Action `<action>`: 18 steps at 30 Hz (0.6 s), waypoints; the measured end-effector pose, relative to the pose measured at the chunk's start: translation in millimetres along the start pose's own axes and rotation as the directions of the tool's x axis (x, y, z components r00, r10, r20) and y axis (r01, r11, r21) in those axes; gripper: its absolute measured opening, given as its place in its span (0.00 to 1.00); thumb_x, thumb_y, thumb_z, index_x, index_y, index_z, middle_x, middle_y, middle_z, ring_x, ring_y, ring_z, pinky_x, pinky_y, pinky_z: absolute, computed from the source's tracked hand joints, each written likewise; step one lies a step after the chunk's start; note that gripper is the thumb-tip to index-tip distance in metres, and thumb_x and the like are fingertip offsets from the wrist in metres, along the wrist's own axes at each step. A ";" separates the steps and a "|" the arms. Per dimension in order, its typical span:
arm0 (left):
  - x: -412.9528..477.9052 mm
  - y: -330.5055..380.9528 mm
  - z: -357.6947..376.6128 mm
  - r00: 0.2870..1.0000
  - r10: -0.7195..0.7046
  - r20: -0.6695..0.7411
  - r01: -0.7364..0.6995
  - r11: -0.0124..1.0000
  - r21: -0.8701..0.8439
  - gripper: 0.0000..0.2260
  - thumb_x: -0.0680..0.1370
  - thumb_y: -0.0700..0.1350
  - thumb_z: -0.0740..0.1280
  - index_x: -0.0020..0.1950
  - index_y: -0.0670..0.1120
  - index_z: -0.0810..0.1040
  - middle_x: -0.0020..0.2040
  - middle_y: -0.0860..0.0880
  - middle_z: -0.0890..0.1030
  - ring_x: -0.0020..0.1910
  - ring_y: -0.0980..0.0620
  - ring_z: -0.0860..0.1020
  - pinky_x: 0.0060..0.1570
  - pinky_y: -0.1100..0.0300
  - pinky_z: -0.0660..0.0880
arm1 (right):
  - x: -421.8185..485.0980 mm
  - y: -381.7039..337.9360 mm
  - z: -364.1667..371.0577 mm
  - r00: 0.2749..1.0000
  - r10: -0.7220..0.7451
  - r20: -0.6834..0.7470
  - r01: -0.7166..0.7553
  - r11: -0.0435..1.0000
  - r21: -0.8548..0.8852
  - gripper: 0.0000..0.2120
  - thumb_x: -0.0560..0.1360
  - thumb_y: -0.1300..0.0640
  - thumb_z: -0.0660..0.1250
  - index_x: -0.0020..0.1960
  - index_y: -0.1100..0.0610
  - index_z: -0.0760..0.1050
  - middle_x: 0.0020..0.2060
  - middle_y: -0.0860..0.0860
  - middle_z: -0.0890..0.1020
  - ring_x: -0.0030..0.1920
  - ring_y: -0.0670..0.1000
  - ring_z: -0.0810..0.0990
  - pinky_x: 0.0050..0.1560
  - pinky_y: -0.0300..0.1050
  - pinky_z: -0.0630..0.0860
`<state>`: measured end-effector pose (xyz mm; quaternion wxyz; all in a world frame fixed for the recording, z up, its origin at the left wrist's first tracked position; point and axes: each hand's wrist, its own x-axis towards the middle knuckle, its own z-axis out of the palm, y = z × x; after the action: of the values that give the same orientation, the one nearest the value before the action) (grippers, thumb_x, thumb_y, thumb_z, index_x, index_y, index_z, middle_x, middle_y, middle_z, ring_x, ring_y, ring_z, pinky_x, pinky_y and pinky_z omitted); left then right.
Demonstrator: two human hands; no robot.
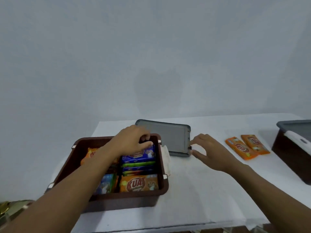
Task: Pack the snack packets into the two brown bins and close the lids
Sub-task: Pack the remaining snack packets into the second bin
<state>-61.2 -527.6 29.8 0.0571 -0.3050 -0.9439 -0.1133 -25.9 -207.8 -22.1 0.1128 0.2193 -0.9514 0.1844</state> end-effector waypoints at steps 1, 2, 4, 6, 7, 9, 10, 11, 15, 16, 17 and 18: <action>13.4 15.5 3.1 1.000 0.026 -0.014 -0.026 1.000 -0.013 0.09 0.76 0.58 0.66 0.42 0.54 0.73 0.38 0.58 0.74 0.38 0.58 0.72 0.37 0.60 0.70 | -14.3 23.2 -2.9 0.997 0.071 0.024 -0.070 0.996 -0.048 0.17 0.77 0.42 0.62 0.61 0.48 0.75 0.58 0.44 0.76 0.59 0.47 0.73 0.59 0.45 0.72; 28.3 31.9 8.3 0.999 0.039 -0.016 -0.039 0.999 -0.028 0.09 0.76 0.57 0.66 0.42 0.54 0.73 0.38 0.57 0.75 0.38 0.58 0.73 0.37 0.60 0.71 | -29.4 46.6 -6.0 0.988 0.149 0.050 -0.143 0.984 -0.104 0.18 0.76 0.43 0.64 0.63 0.48 0.74 0.61 0.45 0.76 0.62 0.48 0.72 0.61 0.45 0.70; 58.4 62.6 21.8 0.999 0.052 0.008 -0.052 0.998 -0.029 0.09 0.76 0.56 0.66 0.42 0.52 0.74 0.39 0.56 0.76 0.38 0.55 0.74 0.38 0.57 0.72 | -53.5 87.4 -13.0 0.949 0.309 0.067 -0.289 0.934 -0.212 0.22 0.76 0.43 0.66 0.68 0.48 0.71 0.68 0.48 0.72 0.69 0.51 0.69 0.66 0.47 0.66; 88.5 96.2 39.6 0.995 0.078 0.055 -0.076 0.996 -0.034 0.09 0.75 0.56 0.66 0.43 0.51 0.74 0.40 0.55 0.76 0.39 0.53 0.74 0.39 0.55 0.72 | -72.6 122.9 -19.2 0.892 0.448 0.067 -0.416 0.869 -0.267 0.29 0.75 0.42 0.64 0.73 0.49 0.64 0.73 0.50 0.66 0.72 0.53 0.64 0.68 0.51 0.65; 99.2 110.0 47.2 0.992 0.091 0.089 -0.088 0.995 -0.043 0.10 0.76 0.57 0.66 0.44 0.52 0.74 0.42 0.56 0.76 0.40 0.54 0.74 0.41 0.55 0.73 | -77.8 132.4 -19.3 0.862 0.501 0.076 -0.465 0.841 -0.275 0.31 0.76 0.42 0.63 0.75 0.50 0.61 0.74 0.51 0.64 0.73 0.54 0.62 0.68 0.53 0.65; 121.0 138.8 67.2 0.979 0.096 0.181 -0.091 0.995 -0.038 0.11 0.77 0.58 0.65 0.51 0.51 0.75 0.47 0.55 0.76 0.44 0.54 0.73 0.46 0.56 0.73 | -88.3 144.9 -17.9 0.817 0.568 0.102 -0.520 0.801 -0.298 0.32 0.77 0.42 0.61 0.76 0.52 0.57 0.76 0.51 0.59 0.74 0.54 0.58 0.67 0.56 0.65; 130.7 153.3 79.3 0.970 0.083 0.228 -0.076 0.996 -0.039 0.12 0.78 0.58 0.64 0.54 0.51 0.75 0.50 0.54 0.76 0.46 0.53 0.73 0.48 0.55 0.73 | -93.9 148.0 -16.1 0.812 0.573 0.114 -0.518 0.796 -0.313 0.31 0.77 0.42 0.60 0.76 0.52 0.56 0.76 0.50 0.57 0.75 0.54 0.57 0.67 0.56 0.65; 138.5 165.4 92.1 0.964 0.063 0.259 -0.052 0.997 -0.049 0.13 0.79 0.57 0.63 0.56 0.50 0.75 0.52 0.53 0.75 0.49 0.52 0.73 0.51 0.54 0.73 | -97.4 148.5 -13.5 0.819 0.561 0.118 -0.506 0.804 -0.313 0.31 0.78 0.42 0.60 0.76 0.52 0.56 0.76 0.50 0.57 0.74 0.54 0.57 0.67 0.56 0.65; 158.2 201.3 156.0 0.960 -0.080 0.267 0.124 0.980 -0.155 0.18 0.79 0.58 0.61 0.65 0.51 0.71 0.61 0.49 0.72 0.61 0.48 0.72 0.57 0.48 0.72 | -103.7 146.5 -10.7 0.911 0.402 0.093 -0.413 0.888 0.202 0.21 0.80 0.55 0.58 0.72 0.46 0.65 0.62 0.51 0.78 0.60 0.50 0.76 0.62 0.50 0.72; 160.9 208.6 170.9 0.958 -0.148 0.245 0.198 0.960 -0.196 0.20 0.79 0.59 0.61 0.66 0.51 0.70 0.62 0.49 0.71 0.62 0.47 0.71 0.58 0.49 0.71 | -103.6 149.5 -11.9 0.920 0.389 0.044 -0.384 0.872 0.304 0.20 0.80 0.56 0.57 0.70 0.44 0.67 0.55 0.49 0.82 0.54 0.49 0.79 0.58 0.50 0.75; 161.2 214.6 183.1 0.950 -0.225 0.217 0.272 0.937 -0.220 0.22 0.77 0.62 0.61 0.67 0.51 0.69 0.62 0.49 0.71 0.63 0.47 0.69 0.58 0.49 0.70 | -102.9 153.2 -12.4 0.914 0.404 -0.034 -0.369 0.865 0.340 0.19 0.79 0.57 0.56 0.68 0.43 0.69 0.54 0.48 0.82 0.52 0.48 0.80 0.57 0.50 0.76; 161.5 222.0 195.1 0.939 -0.292 0.182 0.329 0.918 -0.223 0.25 0.76 0.65 0.61 0.67 0.52 0.69 0.62 0.50 0.70 0.64 0.48 0.67 0.59 0.49 0.68 | -103.5 161.1 -13.3 0.894 0.433 -0.118 -0.373 0.864 0.339 0.19 0.79 0.59 0.56 0.67 0.45 0.70 0.57 0.47 0.81 0.56 0.48 0.78 0.59 0.48 0.75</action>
<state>-68.5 -213.2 -90.7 -0.0695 -0.1632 -0.9600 -0.2166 -7.1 -28.9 -89.2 0.1265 0.0110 -0.9205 0.3696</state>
